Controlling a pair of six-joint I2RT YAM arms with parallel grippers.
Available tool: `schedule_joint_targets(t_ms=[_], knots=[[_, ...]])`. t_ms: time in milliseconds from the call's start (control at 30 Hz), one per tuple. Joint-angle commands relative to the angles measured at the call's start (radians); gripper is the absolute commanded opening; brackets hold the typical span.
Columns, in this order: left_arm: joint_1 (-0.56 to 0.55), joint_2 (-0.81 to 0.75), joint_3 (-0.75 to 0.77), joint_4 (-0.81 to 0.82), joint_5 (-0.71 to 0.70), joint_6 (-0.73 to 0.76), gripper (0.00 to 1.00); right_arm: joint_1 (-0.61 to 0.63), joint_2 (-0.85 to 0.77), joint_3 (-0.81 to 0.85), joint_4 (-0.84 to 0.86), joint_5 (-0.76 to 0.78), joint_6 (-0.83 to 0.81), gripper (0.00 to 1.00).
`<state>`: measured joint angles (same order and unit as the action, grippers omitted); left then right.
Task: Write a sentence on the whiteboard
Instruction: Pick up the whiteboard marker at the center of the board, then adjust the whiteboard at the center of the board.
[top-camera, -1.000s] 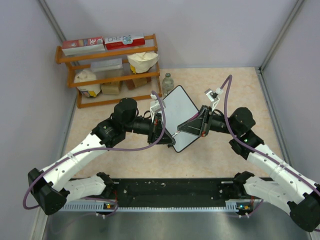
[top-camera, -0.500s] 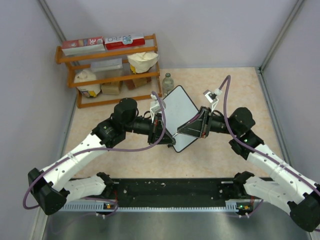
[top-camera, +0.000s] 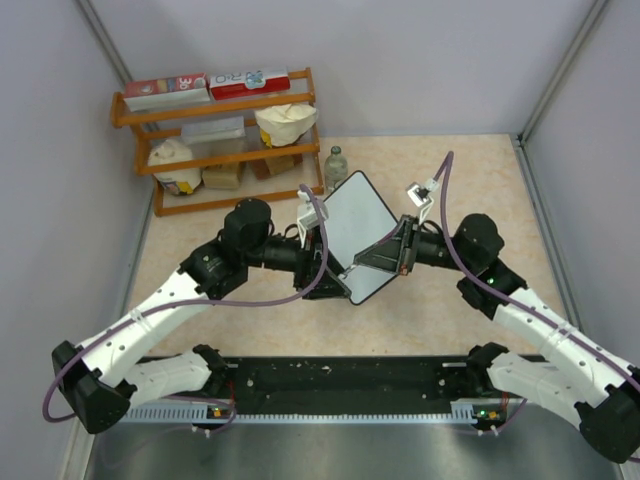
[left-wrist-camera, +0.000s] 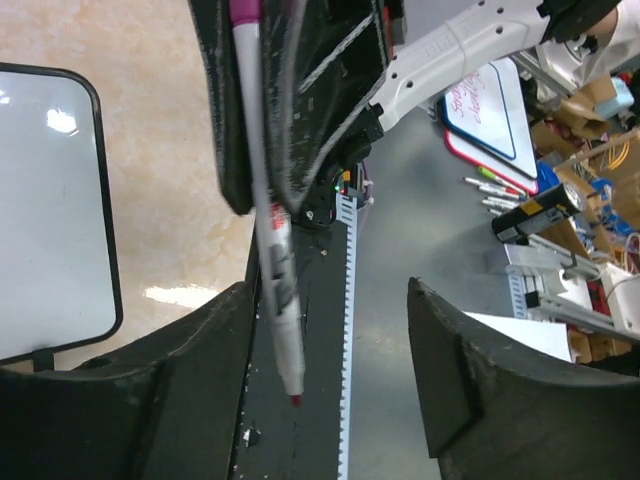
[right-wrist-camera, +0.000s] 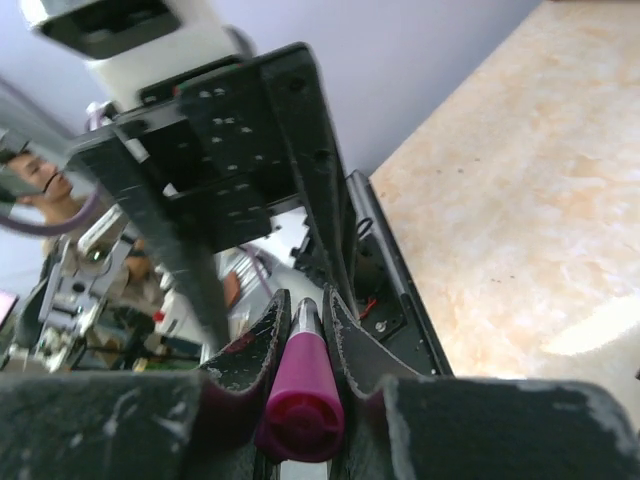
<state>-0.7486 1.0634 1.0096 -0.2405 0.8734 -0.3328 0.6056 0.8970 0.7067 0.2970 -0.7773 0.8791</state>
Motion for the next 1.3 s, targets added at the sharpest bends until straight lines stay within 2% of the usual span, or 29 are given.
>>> schedule_joint_targets(t_ms=[0,100,167,267,300,367,400,433,567,633,667,867,1067,1267], knots=[[-0.005,-0.048,-0.019,0.013,-0.057,0.017,0.73,0.005,-0.043,0.052,-0.244,0.185,-0.102,0.0],[-0.003,-0.048,-0.061,0.029,-0.112,-0.014,0.75,0.002,-0.108,0.063,-0.399,0.396,-0.149,0.0],[-0.003,-0.04,-0.095,0.033,-0.167,-0.025,0.75,-0.003,-0.157,0.06,-0.442,0.513,-0.157,0.0],[0.003,-0.017,-0.146,0.03,-0.246,-0.04,0.67,-0.007,-0.196,0.057,-0.516,0.616,-0.172,0.0],[0.009,-0.002,-0.157,0.032,-0.264,-0.048,0.6,-0.009,-0.222,0.059,-0.53,0.639,-0.18,0.0],[0.015,0.015,-0.21,0.056,-0.315,-0.055,0.57,-0.01,-0.247,0.057,-0.565,0.696,-0.187,0.0],[0.029,0.029,-0.233,0.078,-0.324,-0.058,0.54,-0.009,-0.271,0.054,-0.575,0.713,-0.19,0.0],[0.038,0.039,-0.276,0.123,-0.338,-0.072,0.46,-0.009,-0.285,0.053,-0.582,0.725,-0.192,0.0],[0.098,0.14,-0.351,0.233,-0.332,-0.115,0.35,-0.009,-0.325,0.05,-0.602,0.773,-0.201,0.0],[0.126,0.19,-0.352,0.262,-0.343,-0.115,0.28,-0.01,-0.336,0.048,-0.607,0.774,-0.207,0.0],[0.135,0.242,-0.347,0.27,-0.355,-0.121,0.19,-0.012,-0.34,0.045,-0.608,0.773,-0.204,0.0],[0.212,0.438,-0.321,0.374,-0.373,-0.15,0.0,-0.01,-0.34,0.054,-0.613,0.773,-0.219,0.0],[0.219,0.621,-0.287,0.45,-0.327,-0.158,0.0,-0.01,-0.349,0.074,-0.628,0.783,-0.236,0.0],[0.216,0.662,-0.354,0.536,-0.312,-0.173,0.0,-0.01,-0.357,0.073,-0.638,0.805,-0.243,0.0]])
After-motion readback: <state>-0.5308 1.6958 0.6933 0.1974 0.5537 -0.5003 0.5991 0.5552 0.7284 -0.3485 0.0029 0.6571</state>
